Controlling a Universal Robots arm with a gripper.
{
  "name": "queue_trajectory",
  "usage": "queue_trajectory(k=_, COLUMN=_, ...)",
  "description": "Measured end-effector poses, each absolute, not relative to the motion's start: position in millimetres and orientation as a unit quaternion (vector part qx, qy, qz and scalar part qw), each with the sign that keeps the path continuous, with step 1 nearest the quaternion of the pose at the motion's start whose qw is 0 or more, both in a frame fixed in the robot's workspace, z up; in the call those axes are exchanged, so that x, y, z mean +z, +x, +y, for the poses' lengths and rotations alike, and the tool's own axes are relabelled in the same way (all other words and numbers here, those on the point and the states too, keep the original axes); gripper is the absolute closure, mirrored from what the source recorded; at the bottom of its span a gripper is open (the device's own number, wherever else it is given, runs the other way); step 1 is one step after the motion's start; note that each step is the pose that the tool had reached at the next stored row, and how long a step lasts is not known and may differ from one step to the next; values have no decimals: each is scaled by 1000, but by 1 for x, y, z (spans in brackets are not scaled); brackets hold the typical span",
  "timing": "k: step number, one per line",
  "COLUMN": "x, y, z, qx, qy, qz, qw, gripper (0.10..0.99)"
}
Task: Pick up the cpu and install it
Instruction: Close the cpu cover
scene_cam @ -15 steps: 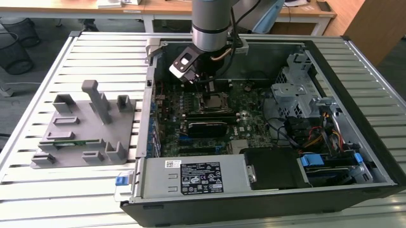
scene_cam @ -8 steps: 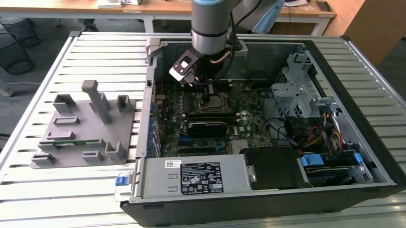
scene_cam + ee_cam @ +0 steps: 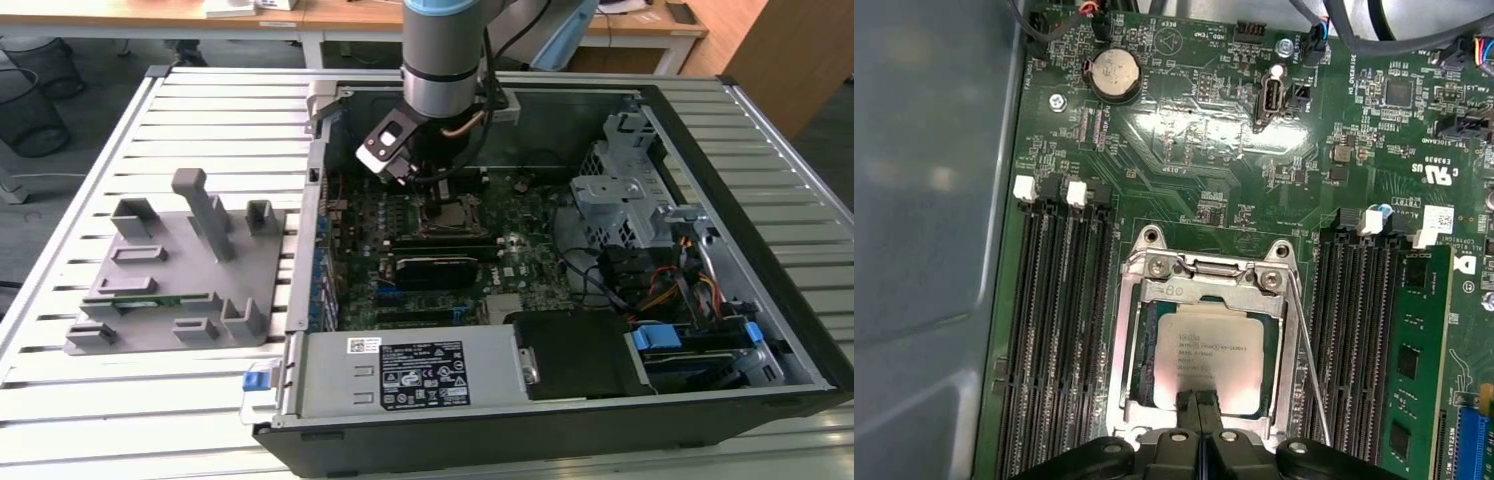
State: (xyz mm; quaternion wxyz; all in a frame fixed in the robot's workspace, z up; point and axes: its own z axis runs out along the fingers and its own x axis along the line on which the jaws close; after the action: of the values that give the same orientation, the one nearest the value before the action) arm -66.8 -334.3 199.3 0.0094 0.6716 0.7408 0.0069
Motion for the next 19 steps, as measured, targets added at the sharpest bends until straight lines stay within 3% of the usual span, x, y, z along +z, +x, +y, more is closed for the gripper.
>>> queue_trajectory(k=19, x=215, y=-61, z=-334, qx=7, qy=672, qz=741, qw=9, gripper=980)
